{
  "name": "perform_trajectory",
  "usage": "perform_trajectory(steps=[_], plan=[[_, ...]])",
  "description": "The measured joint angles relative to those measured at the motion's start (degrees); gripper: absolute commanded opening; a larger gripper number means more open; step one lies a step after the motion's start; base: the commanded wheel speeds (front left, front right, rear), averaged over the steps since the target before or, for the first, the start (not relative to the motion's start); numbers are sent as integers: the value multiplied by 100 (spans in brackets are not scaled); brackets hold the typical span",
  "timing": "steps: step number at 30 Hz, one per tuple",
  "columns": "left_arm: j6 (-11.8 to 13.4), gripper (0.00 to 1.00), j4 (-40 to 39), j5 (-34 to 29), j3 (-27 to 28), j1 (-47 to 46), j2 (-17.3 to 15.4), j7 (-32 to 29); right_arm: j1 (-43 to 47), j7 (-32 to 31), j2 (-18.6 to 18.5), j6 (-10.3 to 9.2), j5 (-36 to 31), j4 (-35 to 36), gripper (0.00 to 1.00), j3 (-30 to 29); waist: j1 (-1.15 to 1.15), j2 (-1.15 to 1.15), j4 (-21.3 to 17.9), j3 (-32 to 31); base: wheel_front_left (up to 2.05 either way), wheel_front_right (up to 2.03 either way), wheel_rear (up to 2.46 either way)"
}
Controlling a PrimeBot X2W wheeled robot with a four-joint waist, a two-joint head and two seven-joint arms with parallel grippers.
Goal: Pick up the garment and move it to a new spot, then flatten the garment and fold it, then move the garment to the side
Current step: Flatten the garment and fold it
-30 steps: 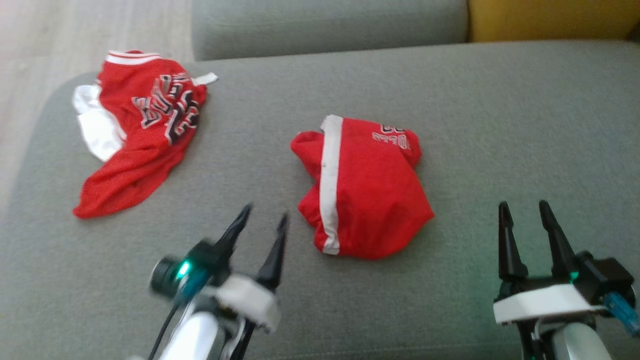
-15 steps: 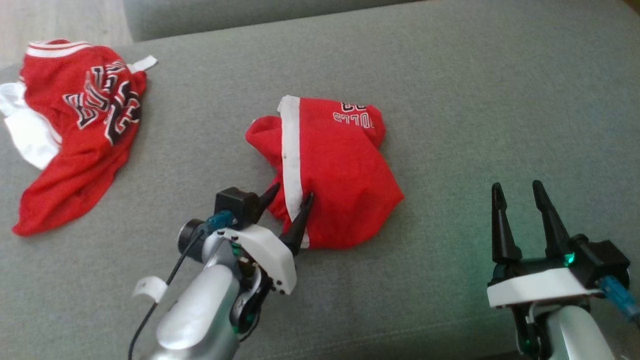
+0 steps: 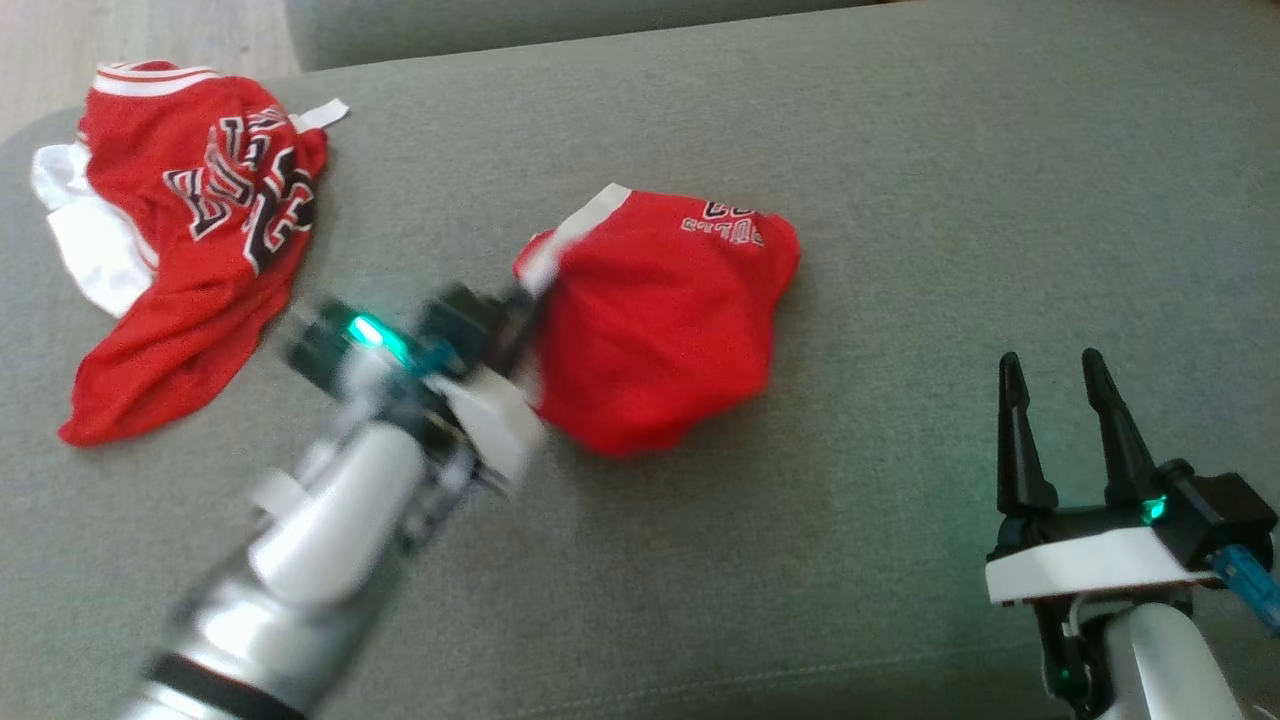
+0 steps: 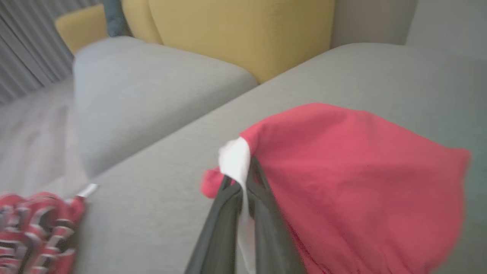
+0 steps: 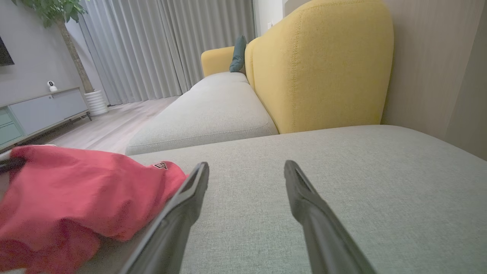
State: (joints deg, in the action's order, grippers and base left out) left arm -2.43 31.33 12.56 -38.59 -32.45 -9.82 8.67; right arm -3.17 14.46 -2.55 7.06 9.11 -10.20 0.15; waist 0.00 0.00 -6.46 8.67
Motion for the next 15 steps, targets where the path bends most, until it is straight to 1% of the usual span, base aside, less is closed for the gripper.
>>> perform_trajectory(steps=[2, 4, 8, 9, 10, 12, 15], plan=[[3, 0, -1, -225, -11, -289, -300, 0, 0, 0, 0, 0, 1, 1, 100, -3, 0, 0, 47, -13, 0, 0, 0], [18, 0, -37, -437, -58, -585, -510, 1, -1, 0, 0, 0, 10, 0, 100, -3, 0, 0, 84, -22, 0, 0, 0], [16, 0, -292, -862, -240, -1016, -751, 142, -2, 0, 0, 0, 47, 0, 100, -2, 0, 0, 123, -19, 0, 0, 0], [-8, 0, -446, -1076, -409, -1160, -812, 238, -3, 0, 0, 0, 47, -1, 100, -2, 0, 0, 132, -15, 0, 0, 0], [-20, 0, -534, -1151, -514, -1190, -812, 279, -4, 0, 0, 0, 47, -1, 100, -1, 0, 0, 133, -15, 0, 0, 0], [-120, 0, -638, -1189, -742, -1165, -744, 352, -4, 0, 0, 0, 47, -1, 100, 2, 0, 0, 130, -13, 0, 0, 0], [-258, 0, -670, -1135, -1081, -895, -553, 363, -5, 0, 0, 0, 48, -3, 100, 9, 0, 0, 119, -1, 0, 0, 0]])
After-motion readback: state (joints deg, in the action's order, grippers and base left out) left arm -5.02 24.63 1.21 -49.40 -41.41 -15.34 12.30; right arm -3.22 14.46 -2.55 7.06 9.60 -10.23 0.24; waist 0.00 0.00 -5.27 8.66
